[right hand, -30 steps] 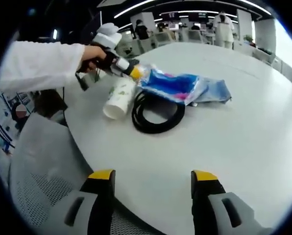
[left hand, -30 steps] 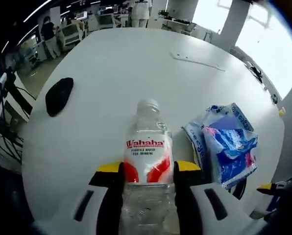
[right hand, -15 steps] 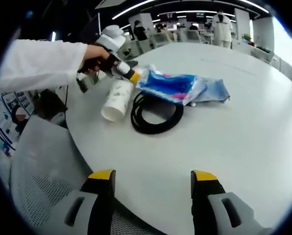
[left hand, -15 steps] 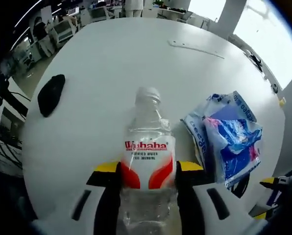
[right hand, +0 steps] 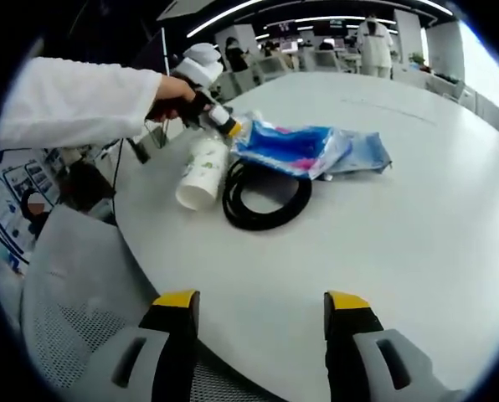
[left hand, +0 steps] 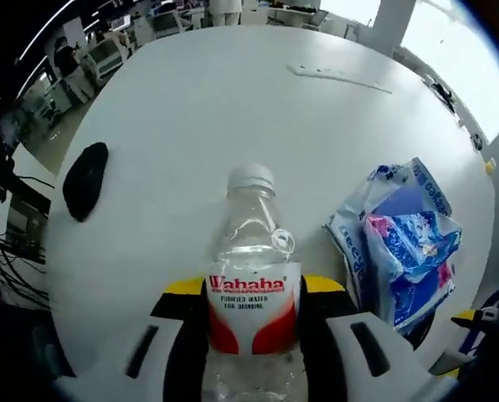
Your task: Arrange the tabletop items into an orderly group along one side of the table until the central work area is clear of visible clutter.
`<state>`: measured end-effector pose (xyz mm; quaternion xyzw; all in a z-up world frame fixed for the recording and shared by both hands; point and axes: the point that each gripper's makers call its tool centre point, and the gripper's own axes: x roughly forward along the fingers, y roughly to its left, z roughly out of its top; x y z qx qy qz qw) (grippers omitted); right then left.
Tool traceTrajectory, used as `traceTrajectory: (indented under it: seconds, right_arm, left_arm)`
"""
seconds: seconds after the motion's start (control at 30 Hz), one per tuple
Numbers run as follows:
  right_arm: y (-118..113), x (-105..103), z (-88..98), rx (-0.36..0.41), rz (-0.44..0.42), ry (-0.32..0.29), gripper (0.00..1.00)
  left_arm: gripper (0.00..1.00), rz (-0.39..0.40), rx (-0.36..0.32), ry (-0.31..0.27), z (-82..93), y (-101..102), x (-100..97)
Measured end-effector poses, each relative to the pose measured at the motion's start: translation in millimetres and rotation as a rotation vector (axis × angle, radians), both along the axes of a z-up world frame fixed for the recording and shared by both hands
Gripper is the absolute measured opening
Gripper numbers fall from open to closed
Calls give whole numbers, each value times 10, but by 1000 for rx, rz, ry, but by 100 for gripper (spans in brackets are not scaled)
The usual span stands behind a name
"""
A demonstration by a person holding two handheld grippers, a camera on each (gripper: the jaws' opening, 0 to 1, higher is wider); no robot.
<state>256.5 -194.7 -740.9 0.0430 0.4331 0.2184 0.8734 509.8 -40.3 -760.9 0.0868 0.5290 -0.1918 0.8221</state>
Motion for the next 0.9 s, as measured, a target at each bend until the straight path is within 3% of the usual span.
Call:
traceTrajectory:
  seconds: [0.27, 0.47, 0.67, 0.9]
  right_arm:
    - [3, -4, -4, -2, 1, 0, 61]
    - [20, -6, 0, -13, 18, -6, 61]
    - [20, -9, 9, -17, 16, -10, 61]
    - [11, -8, 14, -27, 17, -17, 62]
  left_arm:
    - [38, 66, -62, -73, 103, 8, 12]
    - [39, 89, -143, -189, 421, -13, 127]
    - [40, 119, -237, -256, 618, -14, 219]
    - [39, 117, -229, -291, 678, 64, 277]
